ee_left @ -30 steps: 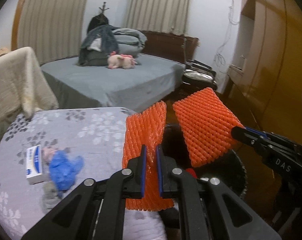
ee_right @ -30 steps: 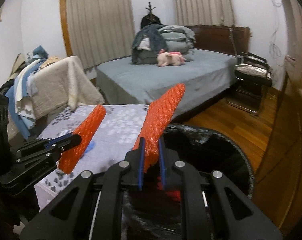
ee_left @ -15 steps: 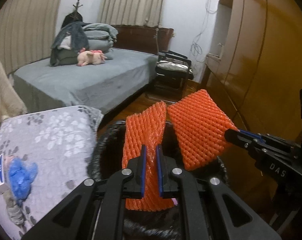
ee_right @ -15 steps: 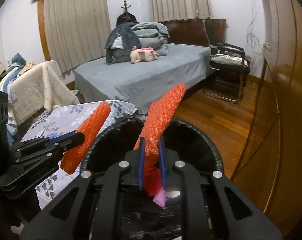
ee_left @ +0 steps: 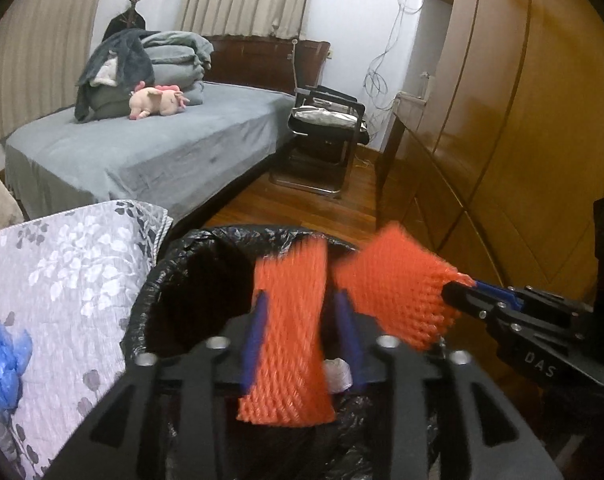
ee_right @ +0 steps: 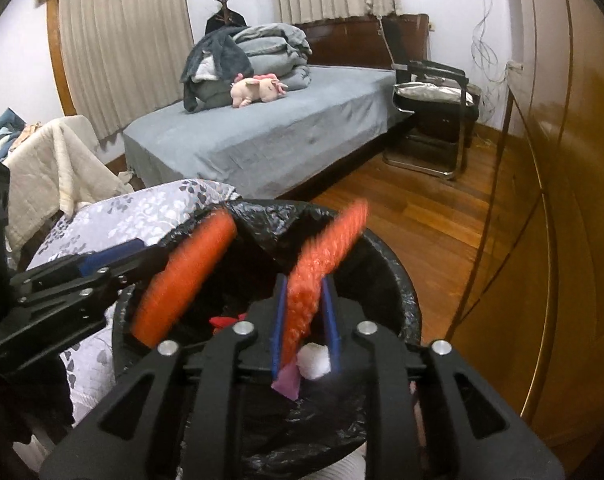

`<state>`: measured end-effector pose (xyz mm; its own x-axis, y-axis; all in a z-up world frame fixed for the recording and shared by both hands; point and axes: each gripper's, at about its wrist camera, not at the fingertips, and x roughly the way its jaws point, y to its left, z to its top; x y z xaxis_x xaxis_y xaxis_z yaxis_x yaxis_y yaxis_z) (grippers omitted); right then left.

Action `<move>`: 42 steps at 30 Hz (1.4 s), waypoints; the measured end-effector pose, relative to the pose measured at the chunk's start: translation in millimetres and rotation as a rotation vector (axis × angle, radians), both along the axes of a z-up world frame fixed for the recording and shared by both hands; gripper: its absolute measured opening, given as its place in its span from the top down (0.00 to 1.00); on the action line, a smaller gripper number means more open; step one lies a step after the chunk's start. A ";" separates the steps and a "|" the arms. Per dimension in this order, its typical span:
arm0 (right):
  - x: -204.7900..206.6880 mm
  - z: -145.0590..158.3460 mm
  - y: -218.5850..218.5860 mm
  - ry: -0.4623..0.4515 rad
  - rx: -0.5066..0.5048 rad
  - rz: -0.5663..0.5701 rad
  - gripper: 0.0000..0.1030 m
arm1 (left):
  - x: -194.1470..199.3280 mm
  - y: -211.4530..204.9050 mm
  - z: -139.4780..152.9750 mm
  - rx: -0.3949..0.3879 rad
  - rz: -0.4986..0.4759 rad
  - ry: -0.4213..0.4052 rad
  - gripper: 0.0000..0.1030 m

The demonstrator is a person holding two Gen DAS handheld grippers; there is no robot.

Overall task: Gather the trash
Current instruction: 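Carry both orange sleeves over the bin and open both tools, then move both tools back over the remaining items on the bed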

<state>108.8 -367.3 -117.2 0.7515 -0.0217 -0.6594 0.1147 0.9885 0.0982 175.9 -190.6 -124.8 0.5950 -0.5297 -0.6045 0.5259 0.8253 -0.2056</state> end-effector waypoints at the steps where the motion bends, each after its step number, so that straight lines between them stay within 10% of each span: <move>1: -0.3 -1.2 -1.2 0.002 0.001 -0.003 0.76 | -0.3 2.7 -0.3 0.001 0.005 0.001 0.58; 8: -4.3 7.7 13.0 -0.048 0.005 -0.006 0.13 | -10.6 38.5 10.4 0.017 0.077 -0.040 0.24; 23: 23.5 26.8 114.7 -0.091 0.051 0.204 0.09 | -43.0 193.7 29.5 0.089 0.390 -0.115 0.10; 42: 63.2 -6.1 264.3 -0.069 0.054 0.461 0.09 | -68.2 320.4 -18.6 0.129 0.662 -0.028 0.11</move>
<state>171.9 -103.0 -123.4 0.7167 0.3572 -0.5989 -0.3436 0.9283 0.1424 107.7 129.8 -143.4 0.7854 0.0274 -0.6183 -0.0956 0.9924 -0.0774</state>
